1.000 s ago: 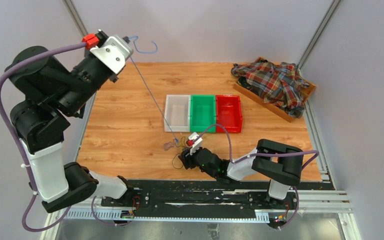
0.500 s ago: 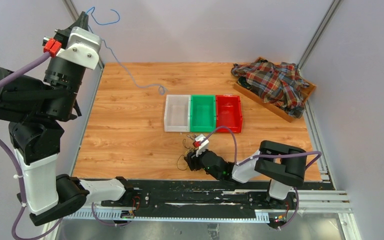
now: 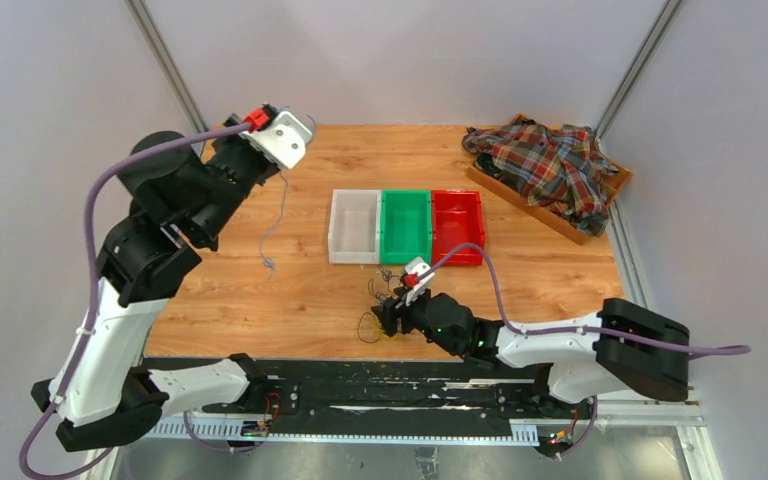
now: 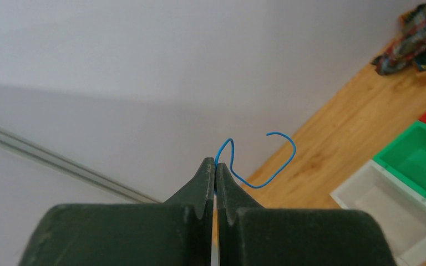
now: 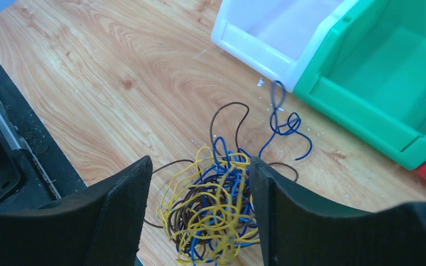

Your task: Untangle the cables

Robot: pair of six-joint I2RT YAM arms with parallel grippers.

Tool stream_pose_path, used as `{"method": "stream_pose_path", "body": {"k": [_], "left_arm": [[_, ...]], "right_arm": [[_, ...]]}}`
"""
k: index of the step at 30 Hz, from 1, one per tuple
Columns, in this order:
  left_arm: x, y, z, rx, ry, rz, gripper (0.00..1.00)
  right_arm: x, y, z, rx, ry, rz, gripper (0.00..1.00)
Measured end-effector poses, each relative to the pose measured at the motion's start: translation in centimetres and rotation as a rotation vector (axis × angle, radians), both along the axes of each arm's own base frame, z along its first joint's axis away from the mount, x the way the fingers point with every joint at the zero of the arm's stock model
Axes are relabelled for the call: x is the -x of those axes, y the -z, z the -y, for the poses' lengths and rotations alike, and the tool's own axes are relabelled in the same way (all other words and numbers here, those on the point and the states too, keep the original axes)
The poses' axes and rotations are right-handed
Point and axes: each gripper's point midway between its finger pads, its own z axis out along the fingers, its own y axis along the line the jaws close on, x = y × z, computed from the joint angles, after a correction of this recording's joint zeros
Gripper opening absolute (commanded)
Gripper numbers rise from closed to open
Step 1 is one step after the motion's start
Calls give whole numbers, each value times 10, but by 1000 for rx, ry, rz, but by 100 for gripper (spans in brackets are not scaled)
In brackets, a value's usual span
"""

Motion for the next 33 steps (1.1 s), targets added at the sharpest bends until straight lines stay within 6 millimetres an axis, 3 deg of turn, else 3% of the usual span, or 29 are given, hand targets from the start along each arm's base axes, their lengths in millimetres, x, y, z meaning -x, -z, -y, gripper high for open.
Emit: {"method": "stream_pose_path", "body": {"k": [5, 11, 21, 28, 30, 33], "left_arm": [[-14, 52, 24, -33, 44, -126, 0], [-35, 102, 47, -94, 57, -232, 0], [-72, 141, 76, -189, 47, -263, 0], [-99, 147, 87, -264, 10, -232, 0], [-105, 132, 90, -258, -1, -202, 0], [-109, 91, 91, -206, -11, -129, 0]], "right_arm": [[0, -28, 13, -37, 12, 17, 72], [-23, -68, 47, -132, 120, 28, 72], [-37, -72, 84, -119, 251, 1, 69], [-39, -55, 99, -97, 311, -23, 68], [-38, -51, 101, -86, 317, -29, 68], [-38, -48, 102, -78, 323, -33, 68]]}}
